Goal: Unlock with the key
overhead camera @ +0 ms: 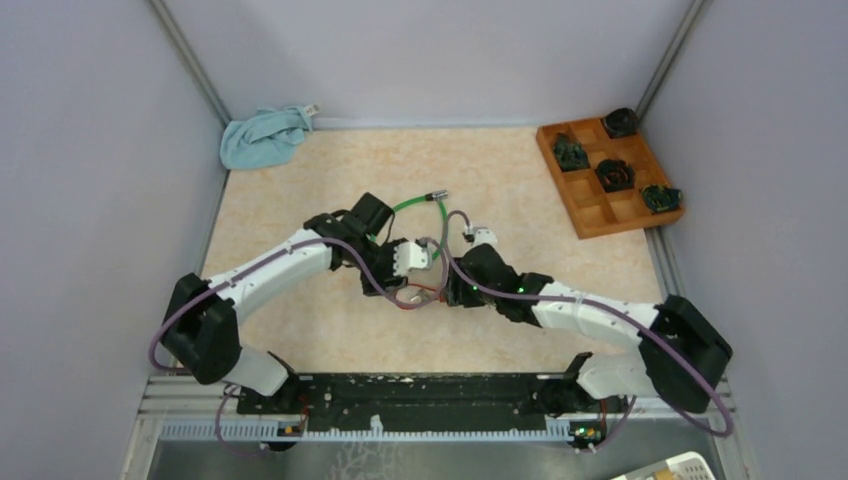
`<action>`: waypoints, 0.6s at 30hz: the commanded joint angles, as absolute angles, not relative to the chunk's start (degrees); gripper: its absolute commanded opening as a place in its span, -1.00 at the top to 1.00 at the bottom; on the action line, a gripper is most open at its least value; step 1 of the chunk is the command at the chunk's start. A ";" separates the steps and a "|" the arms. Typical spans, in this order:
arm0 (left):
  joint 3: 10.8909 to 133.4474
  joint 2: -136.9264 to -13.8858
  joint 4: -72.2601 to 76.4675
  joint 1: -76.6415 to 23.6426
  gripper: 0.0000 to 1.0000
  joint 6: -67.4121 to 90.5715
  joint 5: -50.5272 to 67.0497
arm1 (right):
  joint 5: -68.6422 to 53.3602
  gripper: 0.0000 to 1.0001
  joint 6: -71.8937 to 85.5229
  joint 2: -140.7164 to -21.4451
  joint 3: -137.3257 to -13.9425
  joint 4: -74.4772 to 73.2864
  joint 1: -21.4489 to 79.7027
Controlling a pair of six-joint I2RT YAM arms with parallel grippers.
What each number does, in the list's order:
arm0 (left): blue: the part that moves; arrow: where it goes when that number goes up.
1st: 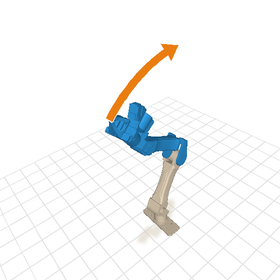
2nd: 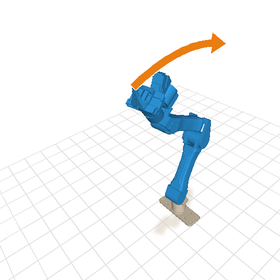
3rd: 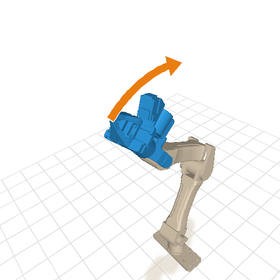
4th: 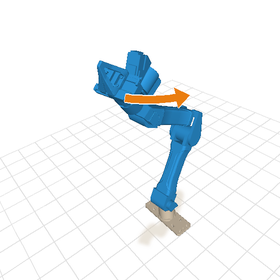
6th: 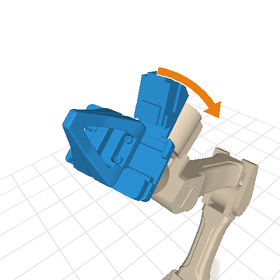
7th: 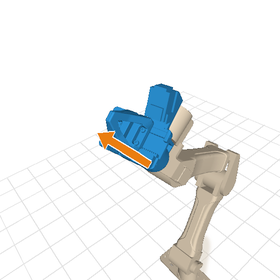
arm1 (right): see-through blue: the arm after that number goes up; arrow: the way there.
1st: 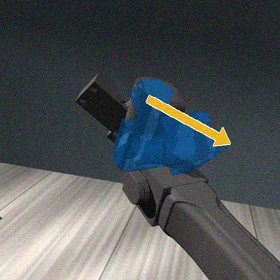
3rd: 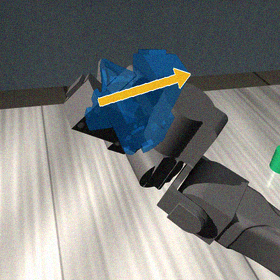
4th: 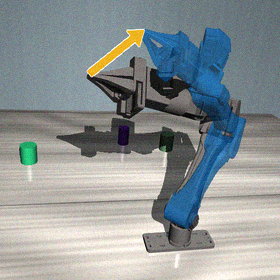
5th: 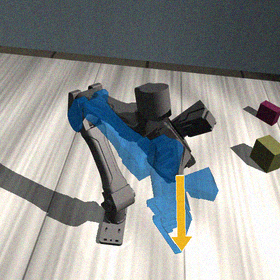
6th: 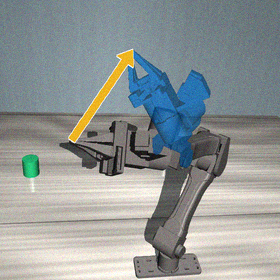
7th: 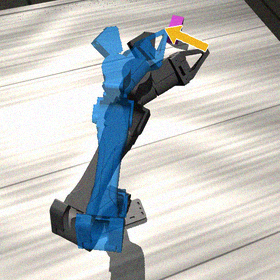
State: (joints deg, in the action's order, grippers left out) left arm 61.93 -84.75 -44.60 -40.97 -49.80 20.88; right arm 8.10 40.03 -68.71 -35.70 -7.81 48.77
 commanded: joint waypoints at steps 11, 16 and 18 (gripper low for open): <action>58.49 -78.96 -40.85 -25.07 -0.26 -47.55 29.37 | 17.79 -0.06 34.37 -84.79 -47.16 -8.14 52.99; 57.95 -77.39 -40.82 -21.95 -0.27 -47.11 30.30 | 17.91 -0.03 34.15 -87.87 -48.57 -9.75 53.39; 57.40 -76.90 -40.70 -20.60 -0.31 -47.33 30.41 | 17.61 -0.02 34.57 -87.62 -47.48 -9.26 53.49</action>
State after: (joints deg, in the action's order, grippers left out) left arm 58.39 -78.78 -41.30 -22.68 -47.57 27.73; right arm 16.36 35.07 -87.61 -46.52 -9.54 52.69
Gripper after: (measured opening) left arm 0.640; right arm 0.517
